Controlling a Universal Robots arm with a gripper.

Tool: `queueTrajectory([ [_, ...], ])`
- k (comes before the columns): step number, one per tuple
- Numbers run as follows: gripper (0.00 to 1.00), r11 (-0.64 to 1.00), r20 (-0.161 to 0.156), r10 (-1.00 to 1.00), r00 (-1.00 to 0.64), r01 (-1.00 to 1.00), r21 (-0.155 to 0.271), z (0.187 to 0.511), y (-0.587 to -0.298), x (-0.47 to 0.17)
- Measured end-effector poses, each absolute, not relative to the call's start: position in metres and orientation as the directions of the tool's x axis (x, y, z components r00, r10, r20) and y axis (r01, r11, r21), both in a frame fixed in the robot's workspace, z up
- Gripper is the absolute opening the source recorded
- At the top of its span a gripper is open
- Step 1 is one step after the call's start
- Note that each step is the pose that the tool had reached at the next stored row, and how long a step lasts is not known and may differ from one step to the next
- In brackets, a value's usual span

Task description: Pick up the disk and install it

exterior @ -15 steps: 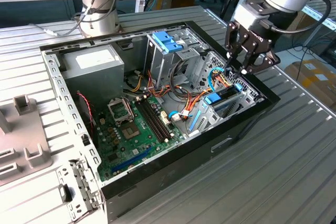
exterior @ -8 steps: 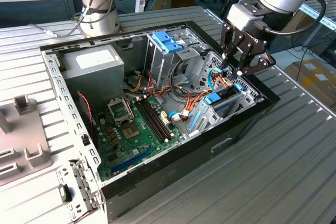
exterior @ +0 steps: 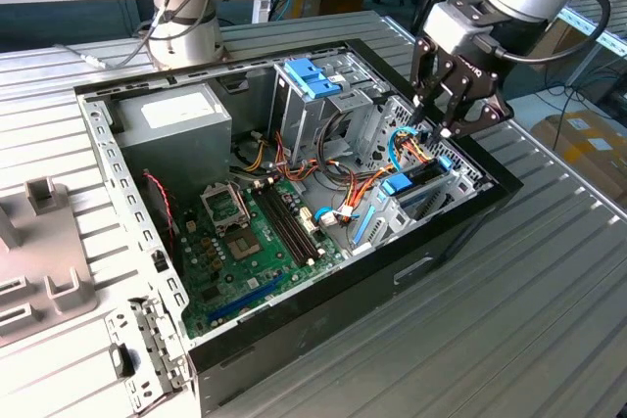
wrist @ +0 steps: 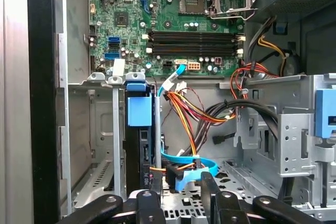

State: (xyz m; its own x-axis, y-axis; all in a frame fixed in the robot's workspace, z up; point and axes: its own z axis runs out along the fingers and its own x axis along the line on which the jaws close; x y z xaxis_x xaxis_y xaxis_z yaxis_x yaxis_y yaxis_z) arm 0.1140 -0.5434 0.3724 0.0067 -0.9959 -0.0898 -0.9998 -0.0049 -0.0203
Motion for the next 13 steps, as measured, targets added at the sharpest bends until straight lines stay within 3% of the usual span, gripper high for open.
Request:
queueTrajectory([
  [13, 0.42, -0.005, -0.096, -0.995, 0.007, -1.0, -0.02, 0.374, -0.5436, 0.1126],
])
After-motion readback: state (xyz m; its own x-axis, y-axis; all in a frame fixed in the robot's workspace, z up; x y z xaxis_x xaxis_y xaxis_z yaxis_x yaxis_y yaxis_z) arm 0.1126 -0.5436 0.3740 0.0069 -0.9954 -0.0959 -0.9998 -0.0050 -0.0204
